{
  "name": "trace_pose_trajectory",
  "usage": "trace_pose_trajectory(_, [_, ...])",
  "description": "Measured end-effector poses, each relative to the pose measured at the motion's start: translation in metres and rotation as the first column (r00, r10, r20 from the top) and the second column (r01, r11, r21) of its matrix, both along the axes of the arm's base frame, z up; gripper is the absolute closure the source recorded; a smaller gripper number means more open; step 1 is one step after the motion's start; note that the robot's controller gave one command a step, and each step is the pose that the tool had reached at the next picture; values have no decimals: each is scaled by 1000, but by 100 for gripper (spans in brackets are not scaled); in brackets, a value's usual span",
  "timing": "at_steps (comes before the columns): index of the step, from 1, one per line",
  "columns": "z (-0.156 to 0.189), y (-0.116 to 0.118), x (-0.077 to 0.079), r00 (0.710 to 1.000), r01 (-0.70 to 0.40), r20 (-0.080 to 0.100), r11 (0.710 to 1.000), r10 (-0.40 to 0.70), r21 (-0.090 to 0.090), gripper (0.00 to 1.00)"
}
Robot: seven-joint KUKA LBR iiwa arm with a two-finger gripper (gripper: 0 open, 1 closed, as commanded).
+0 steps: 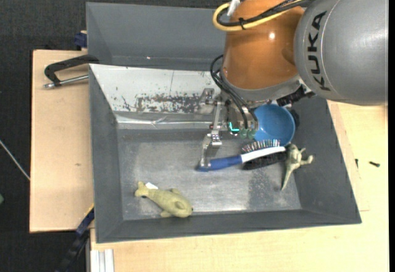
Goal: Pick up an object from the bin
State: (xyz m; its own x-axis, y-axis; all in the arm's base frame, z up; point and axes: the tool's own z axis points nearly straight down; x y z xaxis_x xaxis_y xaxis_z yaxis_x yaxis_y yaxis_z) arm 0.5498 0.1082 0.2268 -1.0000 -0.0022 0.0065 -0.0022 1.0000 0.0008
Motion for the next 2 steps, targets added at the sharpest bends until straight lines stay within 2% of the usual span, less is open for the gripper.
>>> trace_pose_trajectory(1, [-150,-28,-22,975,-221,2,975,221,0,0])
trace_pose_trajectory(2, [-153,-84,-7,978,-206,19,978,206,2,0])
